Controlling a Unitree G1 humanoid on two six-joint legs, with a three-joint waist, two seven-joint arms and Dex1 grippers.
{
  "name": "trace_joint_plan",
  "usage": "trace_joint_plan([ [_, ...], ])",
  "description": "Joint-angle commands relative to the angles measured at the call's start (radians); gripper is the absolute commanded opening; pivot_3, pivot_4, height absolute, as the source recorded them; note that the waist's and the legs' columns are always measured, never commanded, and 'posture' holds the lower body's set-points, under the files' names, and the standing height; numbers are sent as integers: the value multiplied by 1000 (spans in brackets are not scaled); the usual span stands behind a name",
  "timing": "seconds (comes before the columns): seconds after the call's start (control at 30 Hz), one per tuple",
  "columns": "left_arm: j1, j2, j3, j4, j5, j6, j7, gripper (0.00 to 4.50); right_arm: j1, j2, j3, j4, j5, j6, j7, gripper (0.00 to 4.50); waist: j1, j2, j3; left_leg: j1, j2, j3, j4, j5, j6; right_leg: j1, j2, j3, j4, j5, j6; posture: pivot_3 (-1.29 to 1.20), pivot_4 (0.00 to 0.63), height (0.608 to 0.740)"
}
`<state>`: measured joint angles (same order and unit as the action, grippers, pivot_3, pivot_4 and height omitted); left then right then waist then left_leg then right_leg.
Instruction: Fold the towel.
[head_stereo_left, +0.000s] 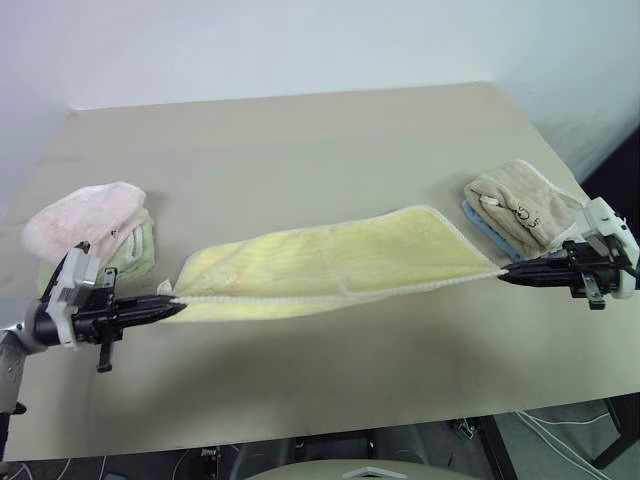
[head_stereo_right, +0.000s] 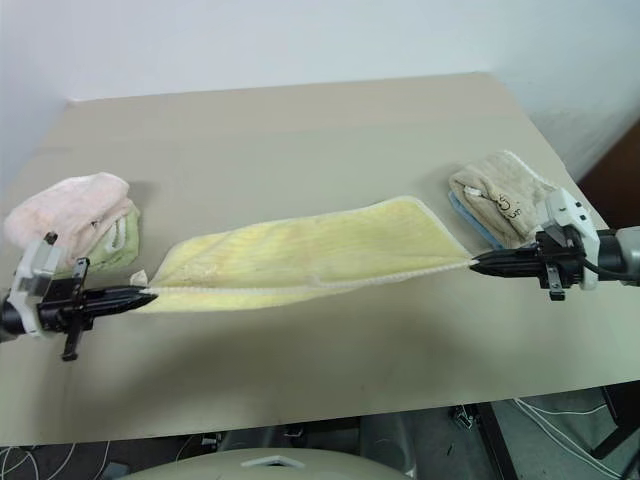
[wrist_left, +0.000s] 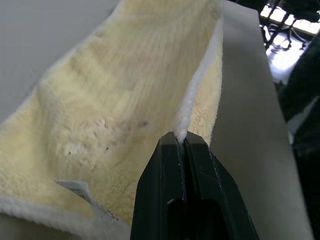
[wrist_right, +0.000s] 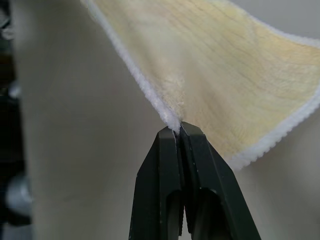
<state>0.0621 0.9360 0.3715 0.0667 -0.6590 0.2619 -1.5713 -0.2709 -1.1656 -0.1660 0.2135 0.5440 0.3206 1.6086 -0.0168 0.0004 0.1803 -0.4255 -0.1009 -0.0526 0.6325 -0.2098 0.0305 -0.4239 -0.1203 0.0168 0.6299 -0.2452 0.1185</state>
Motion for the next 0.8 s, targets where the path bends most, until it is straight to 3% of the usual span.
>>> trace_joint_plan([
  [0.03,47,45,38,-16,-21,5,-41,0,30,-58,4,-31,70,-7,6,76,0,0,0,0,0,0,0,0,0,0,0,0,0,0,0,0,150,728],
  [0.17,66,49,33,23,1,-21,-42,0,-19,-26,17,3,37,-11,1,76,0,0,0,0,1,2,-2,0,0,-1,0,0,-1,-1,-1,0,150,728],
  [0.5,-149,-54,-57,166,110,-133,63,0,-268,184,94,149,-158,-113,-219,76,6,0,0,-1,2,3,-2,0,0,-3,0,0,-1,0,-1,0,150,728],
  [0.8,-300,-105,-116,300,191,-219,116,0,-357,290,124,242,-271,-188,-343,76,4,0,0,-1,2,3,-2,0,0,-3,1,-1,0,3,2,0,150,728],
])
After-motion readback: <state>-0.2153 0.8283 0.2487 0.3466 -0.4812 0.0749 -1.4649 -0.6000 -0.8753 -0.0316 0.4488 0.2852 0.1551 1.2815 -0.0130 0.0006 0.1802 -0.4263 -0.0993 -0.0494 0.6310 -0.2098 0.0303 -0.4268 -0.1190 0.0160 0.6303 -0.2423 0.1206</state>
